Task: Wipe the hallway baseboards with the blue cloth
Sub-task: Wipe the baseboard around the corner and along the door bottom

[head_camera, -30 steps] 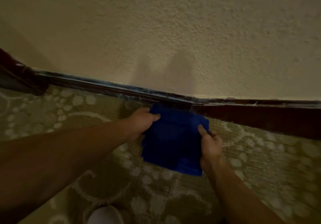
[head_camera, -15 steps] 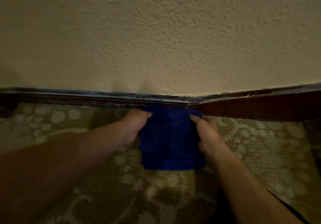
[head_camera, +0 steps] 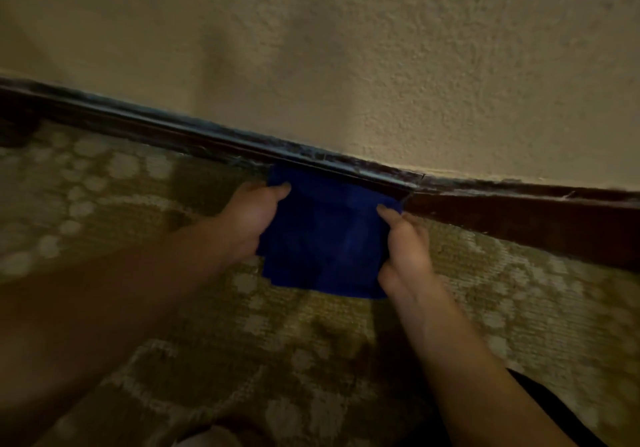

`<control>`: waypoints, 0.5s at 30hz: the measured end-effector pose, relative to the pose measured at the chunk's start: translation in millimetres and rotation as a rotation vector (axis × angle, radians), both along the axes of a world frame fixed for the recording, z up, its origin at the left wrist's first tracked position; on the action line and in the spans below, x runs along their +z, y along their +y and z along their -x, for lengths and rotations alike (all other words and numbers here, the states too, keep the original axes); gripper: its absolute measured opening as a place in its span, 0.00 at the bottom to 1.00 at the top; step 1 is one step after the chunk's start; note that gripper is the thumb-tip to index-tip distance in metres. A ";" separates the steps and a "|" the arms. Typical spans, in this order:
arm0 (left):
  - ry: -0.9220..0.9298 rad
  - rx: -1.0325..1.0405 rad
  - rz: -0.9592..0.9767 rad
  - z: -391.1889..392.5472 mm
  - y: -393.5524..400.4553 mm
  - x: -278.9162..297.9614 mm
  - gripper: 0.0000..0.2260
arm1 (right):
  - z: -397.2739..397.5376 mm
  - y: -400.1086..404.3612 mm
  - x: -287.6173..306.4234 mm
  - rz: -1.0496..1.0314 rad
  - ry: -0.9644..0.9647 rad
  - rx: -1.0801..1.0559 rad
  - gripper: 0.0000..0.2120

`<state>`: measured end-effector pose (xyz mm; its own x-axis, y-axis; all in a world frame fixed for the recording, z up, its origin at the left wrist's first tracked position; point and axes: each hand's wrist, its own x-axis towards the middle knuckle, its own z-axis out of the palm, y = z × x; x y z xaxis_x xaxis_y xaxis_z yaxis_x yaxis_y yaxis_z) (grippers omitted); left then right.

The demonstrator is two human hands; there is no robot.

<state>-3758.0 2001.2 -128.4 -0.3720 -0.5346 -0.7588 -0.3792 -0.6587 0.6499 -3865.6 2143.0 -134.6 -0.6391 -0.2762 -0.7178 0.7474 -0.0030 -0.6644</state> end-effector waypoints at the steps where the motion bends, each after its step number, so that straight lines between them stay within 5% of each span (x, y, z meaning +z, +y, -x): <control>1: -0.019 0.011 -0.014 1.7 1.7 2.0 0.13 | -1.4 -2.5 -0.1 -0.029 -0.004 -0.028 0.12; 4: 0.041 0.139 -0.065 7.2 7.2 7.1 0.21 | -3.8 -10.1 9.3 -0.059 0.031 -0.055 0.09; 7: 0.130 0.235 -0.038 13.6 10.5 10.2 0.15 | -1.8 -11.6 17.4 0.022 0.096 -0.084 0.04; 15: 0.066 0.187 -0.083 8.4 13.8 0.6 0.17 | -3.6 -16.1 1.6 -0.091 0.054 -0.110 0.07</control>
